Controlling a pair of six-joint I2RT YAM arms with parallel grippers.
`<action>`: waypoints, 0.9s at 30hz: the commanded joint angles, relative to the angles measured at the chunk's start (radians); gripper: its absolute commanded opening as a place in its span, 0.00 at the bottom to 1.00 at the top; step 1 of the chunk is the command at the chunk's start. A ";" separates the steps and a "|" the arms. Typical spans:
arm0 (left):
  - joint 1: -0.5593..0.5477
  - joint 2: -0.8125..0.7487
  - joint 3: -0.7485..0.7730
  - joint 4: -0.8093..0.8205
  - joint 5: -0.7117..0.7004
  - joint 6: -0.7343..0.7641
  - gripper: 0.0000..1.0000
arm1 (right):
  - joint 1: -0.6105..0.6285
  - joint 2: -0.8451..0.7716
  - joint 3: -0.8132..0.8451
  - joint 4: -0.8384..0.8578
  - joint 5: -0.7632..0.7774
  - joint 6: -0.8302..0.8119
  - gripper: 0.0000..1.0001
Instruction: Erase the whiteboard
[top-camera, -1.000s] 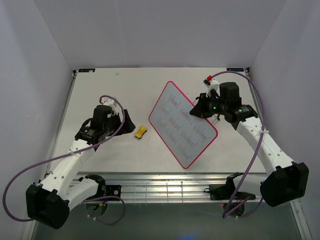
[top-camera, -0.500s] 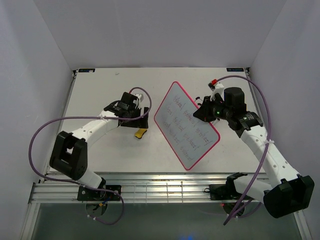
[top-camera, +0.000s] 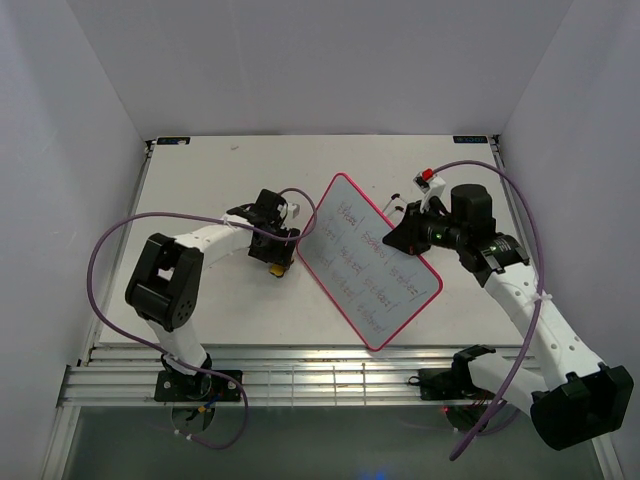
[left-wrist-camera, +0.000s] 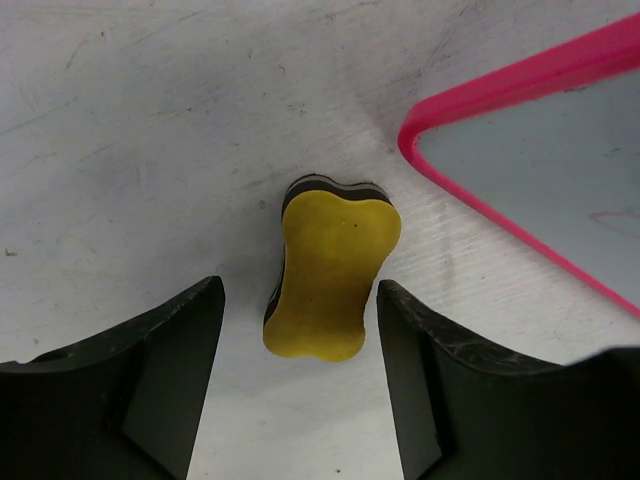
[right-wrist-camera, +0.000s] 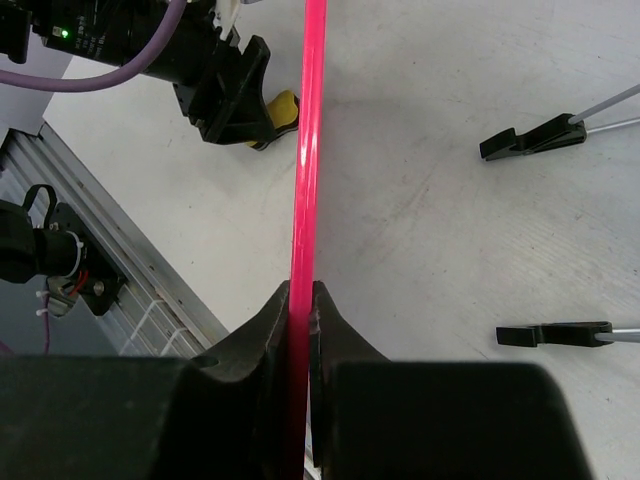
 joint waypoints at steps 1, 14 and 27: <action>-0.001 -0.004 0.003 0.044 0.009 0.035 0.73 | 0.000 -0.048 -0.002 0.127 -0.026 -0.041 0.08; -0.002 0.024 -0.012 0.086 -0.018 0.012 0.55 | 0.000 -0.054 -0.038 0.138 -0.005 -0.049 0.08; -0.010 -0.141 -0.041 0.086 -0.078 -0.064 0.20 | 0.000 0.036 -0.078 0.188 0.055 -0.006 0.08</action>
